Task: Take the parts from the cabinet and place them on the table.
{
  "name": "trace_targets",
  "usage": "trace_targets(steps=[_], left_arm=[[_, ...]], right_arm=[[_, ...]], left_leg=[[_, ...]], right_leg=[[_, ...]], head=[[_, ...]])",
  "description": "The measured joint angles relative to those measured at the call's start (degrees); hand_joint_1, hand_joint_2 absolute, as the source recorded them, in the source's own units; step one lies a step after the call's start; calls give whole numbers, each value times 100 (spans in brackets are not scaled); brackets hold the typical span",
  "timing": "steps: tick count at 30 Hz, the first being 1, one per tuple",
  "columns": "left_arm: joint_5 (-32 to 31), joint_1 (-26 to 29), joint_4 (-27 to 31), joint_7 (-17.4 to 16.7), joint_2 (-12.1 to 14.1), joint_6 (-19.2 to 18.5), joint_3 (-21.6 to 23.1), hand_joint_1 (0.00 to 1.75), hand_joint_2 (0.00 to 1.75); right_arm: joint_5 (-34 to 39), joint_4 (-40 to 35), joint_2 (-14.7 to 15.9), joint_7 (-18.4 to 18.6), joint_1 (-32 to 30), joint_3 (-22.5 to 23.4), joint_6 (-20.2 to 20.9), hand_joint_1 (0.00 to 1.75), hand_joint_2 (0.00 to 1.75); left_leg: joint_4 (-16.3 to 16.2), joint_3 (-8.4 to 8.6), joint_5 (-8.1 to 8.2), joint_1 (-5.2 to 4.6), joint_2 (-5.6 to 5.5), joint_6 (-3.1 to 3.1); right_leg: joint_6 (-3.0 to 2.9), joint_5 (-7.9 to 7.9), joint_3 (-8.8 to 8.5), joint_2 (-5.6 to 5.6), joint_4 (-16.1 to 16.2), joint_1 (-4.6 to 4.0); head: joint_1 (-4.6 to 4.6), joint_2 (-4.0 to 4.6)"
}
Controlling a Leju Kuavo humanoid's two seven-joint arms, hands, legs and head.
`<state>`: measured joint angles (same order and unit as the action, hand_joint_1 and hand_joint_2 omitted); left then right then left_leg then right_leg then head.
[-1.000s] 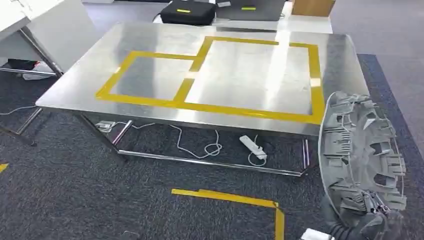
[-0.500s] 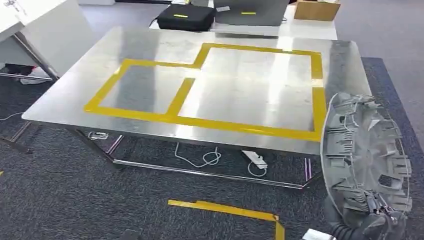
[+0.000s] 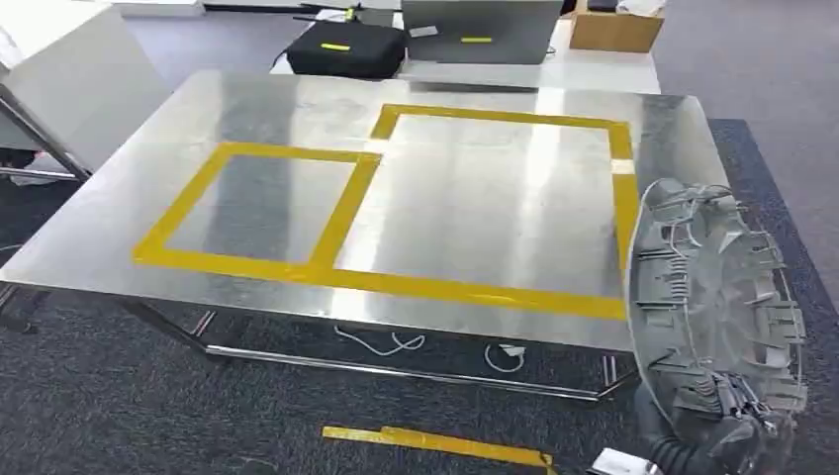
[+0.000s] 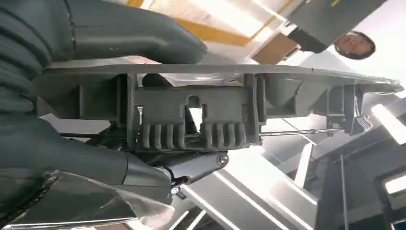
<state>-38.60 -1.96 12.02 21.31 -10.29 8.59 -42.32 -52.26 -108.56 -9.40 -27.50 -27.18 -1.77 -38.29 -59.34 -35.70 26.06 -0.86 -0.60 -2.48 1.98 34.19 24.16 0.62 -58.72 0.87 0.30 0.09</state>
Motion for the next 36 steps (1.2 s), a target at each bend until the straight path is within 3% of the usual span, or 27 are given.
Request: trace_targets(steps=[2, 3, 4, 5, 6, 7, 8, 9, 11, 12, 13, 15, 17, 20, 21, 23, 25, 26, 27, 28, 29, 30, 31, 32, 33, 35, 36], left_arm=[[22, -5, 0, 26, -2, 0, -13, 0, 175], [24, -27, 0, 35, -2, -7, -15, 0, 175], [24, -31, 0, 46, -13, -13, -15, 0, 175], [24, -30, 0, 55, -15, -15, -15, 0, 175], [24, -24, 0, 59, -20, -15, -15, 0, 175], [26, -9, 0, 61, -24, -20, -17, 0, 175], [44, -3, 0, 63, -26, -35, -26, 0, 175], [83, -3, 0, 68, -28, -48, -48, 0, 175], [131, -7, 0, 70, -24, -85, -98, 0, 175], [144, -17, 0, 76, -20, -96, -114, 0, 175], [144, -29, 0, 79, -15, -120, -116, 0, 175], [146, -40, 0, 87, -15, -157, -146, 0, 175], [146, -60, 0, 90, -15, -162, -160, 0, 175], [131, -63, 0, 90, -15, -190, -175, 0, 175], [86, -53, 0, 90, -15, -203, -179, 0, 175], [9, -47, 0, 92, -11, -241, -177, 0, 175], [-120, -56, 0, 94, 2, -288, -177, 0, 175], [-179, -62, 0, 98, 18, -317, -175, 0, 175], [-225, -74, 0, 98, 35, -343, -175, 0, 175], [-324, -103, 0, 107, 37, -394, -166, 0, 175], [-410, -93, 0, 116, 37, -441, -146, 0, 175], [-487, -94, 0, 120, 48, -478, -127, 0, 175], [-542, -104, 0, 127, 53, -505, -105, 0, 175], [-579, -123, 0, 127, 61, -520, -85, 0, 175], [-601, -137, 0, 127, 59, -538, -72, 0, 175], [-667, -139, 0, 125, 61, -557, -39, 0, 175], [-717, -137, 0, 114, 61, -573, -28, 0, 175]], right_arm=[[0, 4, 0, 2, 20, -9, 0, 175, 175], [-4, 4, 0, -4, 36, -13, 0, 175, 175], [-15, 4, 0, -15, 45, -17, 0, 175, 175], [-20, 4, 0, -15, 48, -22, 0, 175, 175], [-22, 7, 0, -9, 45, -26, 0, 175, 175], [-26, 22, 0, 18, 39, -28, 0, 175, 175], [-35, 35, 0, 28, 32, -28, 0, 175, 175], [-37, 39, 0, 33, 28, -28, 0, 175, 175], [-46, 57, 2, 28, 31, -37, 0, 175, 175], [-52, 76, 6, 35, 66, -55, 0, 175, 175], [-50, 74, 11, 35, 63, -66, 0, 175, 175], [-44, 79, 13, 46, 68, -72, 0, 175, 175], [-42, 81, 15, 50, 84, -74, 0, 175, 175], [-72, 90, 22, 99, 137, -85, 0, 175, 175], [-83, 105, 39, 171, 155, -87, 2, 175, 175], [-59, 158, 127, 420, 234, -85, 50, 175, 175], [46, 255, 279, 762, 393, -53, 313, 175, 175], [101, 335, 374, 903, 517, -4, 525, 175, 175], [140, 416, 451, 1008, 663, 53, 700, 175, 175], [171, 604, 624, 1179, 849, 169, 1033, 175, 175], [173, 816, 788, 1317, 1056, 264, 1336, 175, 175], [160, 1057, 965, 1414, 1304, 358, 1597, 175, 175], [140, 1280, 1107, 1471, 1530, 424, 1793, 175, 175], [127, 1548, 1270, 1519, 1750, 479, 1906, 175, 175], [125, 1787, 1380, 1541, 1947, 529, 1958, 175, 175], [4, 2154, 1561, 1640, 2291, 597, 2039, 175, 175], [-119, 2353, 1633, 1713, 2465, 597, 2137, 175, 175]], left_leg=[[122, 226, 42, 33, 3, -51], [134, 273, 87, 40, 3, -63], [134, 316, 140, 44, 2, -61], [134, 380, 214, 49, 0, -56], [134, 451, 274, 55, -9, -46], [132, 555, 342, 63, -16, -31], [130, 666, 415, 74, -22, -11], [130, 773, 492, 83, -25, 12], [104, 914, 652, 66, -19, 88], [101, 918, 686, 60, -28, 115], [117, 912, 729, 63, -19, 173], [76, 959, 686, 66, -11, 223], [-379, 702, 656, 75, 5, 276], [-1502, 1, 1292, 101, 8, 338], [-1670, -146, 1373, 102, 9, 341], [-1325, -101, 1026, 101, 9, 306], [-379, 247, 414, 90, 14, 237], [-34, 372, 294, 68, 32, 191], [-41, 327, 524, 33, 50, 183], [-37, 327, 529, 23, 43, 162], [42, 338, 312, 46, 39, 188], [42, 342, 295, 63, 39, 321], [42, 345, 274, 59, 45, 273], [42, 348, 269, 58, 43, 195], [42, 350, 243, 60, 39, 216], [42, 345, 240, 59, 39, 169], [41, 335, 234, 58, 39, 161]], right_leg=[[15, -87, 285, -15, -530, -1], [23, -55, 584, -17, -932, 8], [47, 126, 869, -16, -1236, 19], [82, 450, 1125, -18, -1428, 22], [110, 672, 1272, -20, -1451, 28], [127, 738, 1368, -24, -1339, 37], [143, 611, 1375, -33, -1075, 46], [167, 293, 1334, -43, -718, 57], [163, -833, 1321, -115, -189, 69], [36, -613, 1307, -136, -192, 38], [-44, -712, 1230, -91, -209, 21], [-107, -707, 1205, -79, -190, 24], [-158, -698, 1151, -88, -137, 60], [-227, -640, 1128, -88, -133, 44], [-228, -625, 1112, -84, -133, 38], [-224, -597, 1062, -74, -133, 25], [-212, -582, 1011, -69, -131, 17], [-205, -579, 1007, -69, -122, 20], [-155, -598, 998, -52, -110, 10], [-94, -605, 1013, -44, -89, 23], [-99, -560, 1012, -40, -109, -1], [-223, -455, 1024, -34, -73, -9], [-199, -525, 1026, -31, -41, -12], [-121, -528, 1017, -30, -19, -10], [-97, -539, 997, -33, 13, -10], [-89, -590, 979, -34, 48, -10], [-46, -658, 916, -33, 55, -9]], head=[[33, 0], [50, 0], [46, 0], [48, 0], [48, 0], [48, 0], [53, 0], [53, 0], [63, 0], [70, 0], [26, 0], [37, 0], [26, 0], [11, 0], [9, 0], [9, 0], [9, 0], [13, 0], [24, 0], [-17, 0], [-6, 0], [-4, 0], [-4, 0], [-2, 0], [2, 0], [2, 0], [-2, 0]])
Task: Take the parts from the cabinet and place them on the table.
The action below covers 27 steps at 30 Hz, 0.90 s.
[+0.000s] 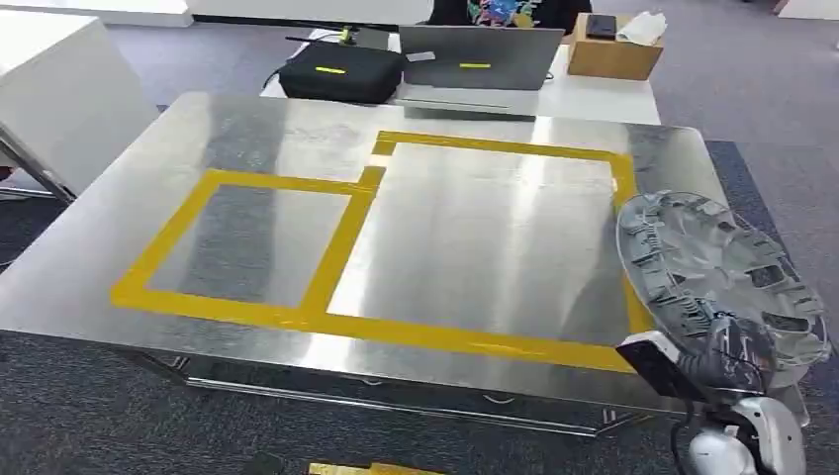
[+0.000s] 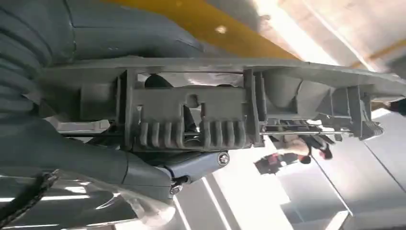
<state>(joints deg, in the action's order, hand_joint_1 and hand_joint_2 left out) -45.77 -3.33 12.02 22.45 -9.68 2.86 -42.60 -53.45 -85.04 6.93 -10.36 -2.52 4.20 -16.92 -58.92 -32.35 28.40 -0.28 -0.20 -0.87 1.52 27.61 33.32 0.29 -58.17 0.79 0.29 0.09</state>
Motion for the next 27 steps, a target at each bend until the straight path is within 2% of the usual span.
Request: trace_targets(steps=[1, 4, 8, 11, 13, 16, 21, 27], left_arm=[[-48, -6, 0, -35, 2, -26, 18, 0, 175], [-171, -96, 0, -107, 2, -66, 66, 0, 175], [-321, -191, 0, -225, 4, -68, 116, 0, 175], [-415, -220, 0, -284, 7, -68, 127, 0, 175], [-459, -248, 0, -332, 7, -68, 133, 0, 175], [-459, -277, 0, -354, 7, -101, 133, 0, 175], [-463, -300, 0, -372, 7, -125, 133, 0, 175], [-516, -297, 0, -372, 9, -131, 131, 0, 175]], right_arm=[[-150, 254, 63, 71, 212, -13, 95, 175, 175], [-690, 1397, 249, 219, 1174, -236, 272, 175, 175], [-1457, 3039, 273, 344, 2411, -750, 348, 175, 175], [-1921, 3974, 82, 438, 3100, -1282, 429, 175, 175], [-2144, 4415, -172, 470, 3419, -1630, 442, 175, 175], [-2407, 4788, -622, 403, 3749, -2130, 464, 175, 175], [-2493, 4923, -1274, 232, 3846, -2932, 543, 175, 175], [-2173, 4935, -1476, 263, 3886, -3499, 556, 175, 175]], left_leg=[[-1, -5, -10, -2, 6, -15], [-1, -14, -18, -5, 25, -29], [-1, -12, -19, -5, 22, -32], [-1, -5, -19, -3, 24, -31], [3, 3, -19, 2, 27, -31], [9, 8, -14, 18, 45, -23], [23, 14, -20, 27, 36, -12], [36, 11, -20, 27, 17, -9]], right_leg=[[45, -43, 7, 17, 10, 5], [50, -62, 16, 37, 32, 6], [55, -66, 14, 32, 39, 5], [55, -65, 18, 37, 38, 3], [53, -63, 20, 43, 37, -3], [41, -55, 25, 63, 36, -19], [12, -37, 27, 42, 32, -29], [3, -29, 25, 20, 31, -27]], head=[[-2, 0], [-2, 0], [-2, 0], [-4, 0], [-4, 0], [-4, 0], [-7, 0], [-2, 0]])
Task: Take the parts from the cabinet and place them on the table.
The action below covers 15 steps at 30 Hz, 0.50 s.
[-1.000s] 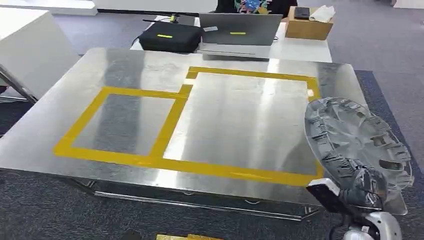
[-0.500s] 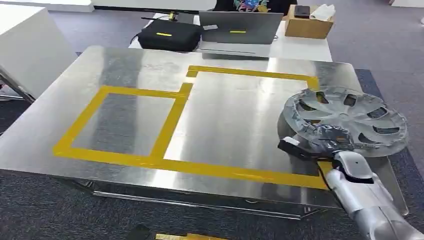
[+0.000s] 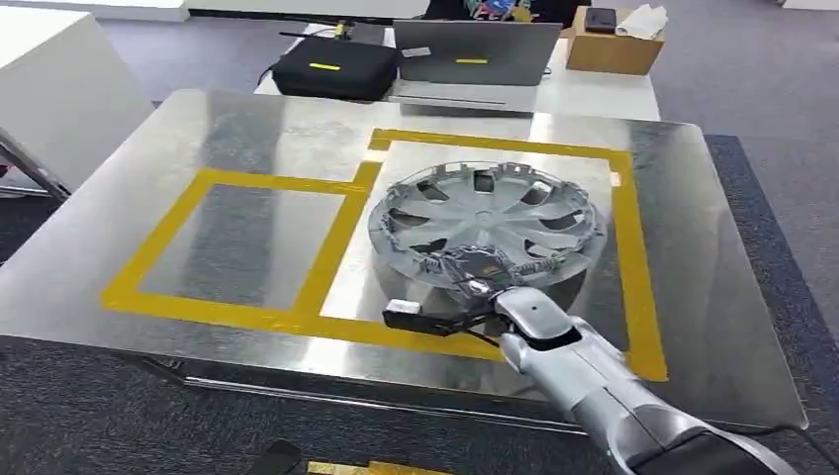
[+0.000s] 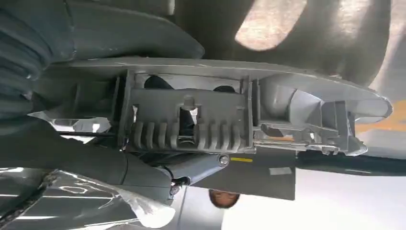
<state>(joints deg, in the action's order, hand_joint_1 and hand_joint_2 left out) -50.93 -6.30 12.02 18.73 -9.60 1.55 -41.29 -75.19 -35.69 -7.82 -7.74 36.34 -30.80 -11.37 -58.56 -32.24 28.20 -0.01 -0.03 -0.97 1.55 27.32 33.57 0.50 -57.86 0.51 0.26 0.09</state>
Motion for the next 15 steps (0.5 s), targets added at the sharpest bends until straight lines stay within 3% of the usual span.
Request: trace_targets(steps=[7, 12, 15], left_arm=[[0, 6, 0, 0, 22, -2, -2, 0, 175], [0, 5, 0, 0, 24, -31, -4, 0, 175], [9, 10, 0, 4, 24, -94, -22, 0, 175]], right_arm=[[28, 42, -11, 2, 56, -201, 0, 175, 175], [81, 28, -109, -192, 14, -402, -7, 175, 175], [242, -83, -157, -44, -108, -579, 9, 175, 175]], left_leg=[[0, 2, 8, -7, 2, 10], [0, 6, 12, -6, 11, 16], [2, 7, 12, -5, 6, 17]], right_leg=[[1, -1, 0, 9, 2, 5], [1, 0, 2, 21, 2, 5], [-6, 6, 3, 13, 2, 4]], head=[[-2, 0], [-2, 0], [-4, 0]])
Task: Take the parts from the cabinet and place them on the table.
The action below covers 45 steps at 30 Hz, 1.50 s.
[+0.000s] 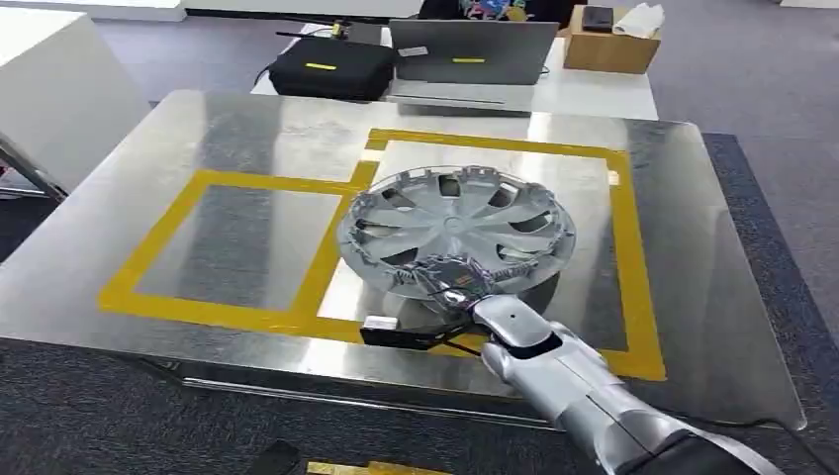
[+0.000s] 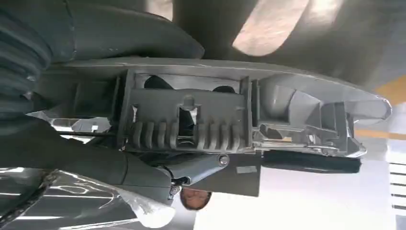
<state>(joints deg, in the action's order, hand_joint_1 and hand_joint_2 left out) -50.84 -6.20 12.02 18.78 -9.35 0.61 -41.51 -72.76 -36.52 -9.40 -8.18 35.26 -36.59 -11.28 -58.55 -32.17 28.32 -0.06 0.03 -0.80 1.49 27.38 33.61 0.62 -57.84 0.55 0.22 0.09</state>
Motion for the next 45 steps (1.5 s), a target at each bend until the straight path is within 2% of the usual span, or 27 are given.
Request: trace_targets(steps=[3, 4, 8, 9, 17, 26, 31, 33, 36, 38, 40, 41, 42, 43, 44, 45], left_arm=[[59, 34, 0, 31, 7, -28, -37, 0, 175], [100, 50, 0, 41, 11, -37, -57, 0, 175], [120, 126, 0, 144, 31, -68, -142, 0, 175], [148, 154, 0, 185, 37, -81, -168, 0, 0], [223, 247, 0, 341, 70, -96, -459, 0, 0], [232, 266, 0, 341, 85, -96, -581, 0, 0], [289, 270, 0, 409, 85, -96, -691, 0, 0], [306, 276, 0, 448, 83, -94, -759, 0, 0], [413, 300, 0, 533, 66, -92, -897, 0, 0], [512, 323, 0, 590, 44, -83, -1006, 0, 0], [636, 362, 0, 671, 22, -83, -1133, 0, 0], [669, 392, 0, 704, 2, -66, -1211, 0, 0], [675, 430, 0, 724, -20, -39, -1277, 0, 0], [686, 467, 0, 737, -48, -9, -1327, 0, 0], [669, 477, 0, 737, -80, 30, -1379, 0, 0], [640, 480, 0, 737, -109, 57, -1414, 0, 0]], right_arm=[[112, -55, 11, 270, -61, -77, 44, 175, 175], [133, -72, 35, 360, -73, -83, 68, 0, 0], [291, -256, 230, 536, -216, -99, 332, 0, 0], [365, -373, 297, 542, -249, -96, 347, 0, 0], [1305, -1538, 761, 398, -853, -114, 1053, 0, 0], [1364, -2065, 1003, 415, -1079, -179, 1130, 0, 0], [1439, -2291, 1189, 695, -1126, -234, 1235, 0, 0], [1668, -2576, 1384, 630, -1239, -252, 1301, 0, 0], [2296, -3490, 1938, 288, -1757, -212, 1248, 0, 0], [2485, -4361, 2355, 199, -2386, -61, 864, 0, 0], [2472, -5315, 2582, 326, -3430, 331, -225, 0, 0], [2428, -5840, 2586, 346, -4058, 694, -1048, 0, 0], [2376, -6242, 2544, 277, -4605, 1064, -1674, 0, 0], [2381, -6477, 2401, 140, -5032, 1429, -2010, 0, 0], [2487, -6631, 2096, -207, -5308, 1983, -2140, 0, 0], [2615, -6631, 1841, -629, -5463, 2524, -2047, 0, 0]], left_leg=[[4, 0, 0, 1, -1, 0], [4, 1, 0, 2, -2, 1], [4, -1, 0, 1, -9, 0], [5, 0, 0, 0, -11, 0], [4, -5, 6, -3, -16, -6], [4, -5, 13, -2, -16, -6], [4, -5, 13, -3, -16, -6], [4, -5, 13, -4, -16, -7], [2, -3, 19, -8, -38, -15], [0, -3, 33, -10, -61, -35], [-49, 7, 83, -28, -95, -102], [-50, 18, 100, -33, -113, -125], [-55, 30, 88, -41, -121, -140], [-27, 52, 71, -43, -118, -159], [101, 100, 19, -22, -89, -188], [185, 162, -32, 3, -39, -196]], right_leg=[[-4, 4, 0, -4, 0, -1], [-4, 4, 0, -3, 0, 0], [-1, 6, -3, -15, 0, 0], [-1, 6, -4, -14, 0, 1], [2, 8, -3, -16, 4, 2], [8, 13, -1, -16, 4, 2], [8, 14, -1, -18, 5, 2], [10, 15, -1, -21, 7, 3], [22, 27, -11, -51, 18, 6], [32, 44, -27, -79, 25, 6], [95, 67, -71, -113, 54, 27], [115, 81, -92, -134, 55, 29], [130, 62, -111, -139, 64, 37], [152, 45, -133, -116, 90, 43], [180, 42, -154, -81, 111, 21], [175, 159, -91, -75, 60, 21]], head=[[0, 0], [2, 0], [4, 0], [6, 0], [4, 0], [2, 0], [2, 0], [2, 0], [0, 0], [2, 0], [0, 0], [0, 0], [-2, 0], [-2, 0], [2, 0], [4, 0]])
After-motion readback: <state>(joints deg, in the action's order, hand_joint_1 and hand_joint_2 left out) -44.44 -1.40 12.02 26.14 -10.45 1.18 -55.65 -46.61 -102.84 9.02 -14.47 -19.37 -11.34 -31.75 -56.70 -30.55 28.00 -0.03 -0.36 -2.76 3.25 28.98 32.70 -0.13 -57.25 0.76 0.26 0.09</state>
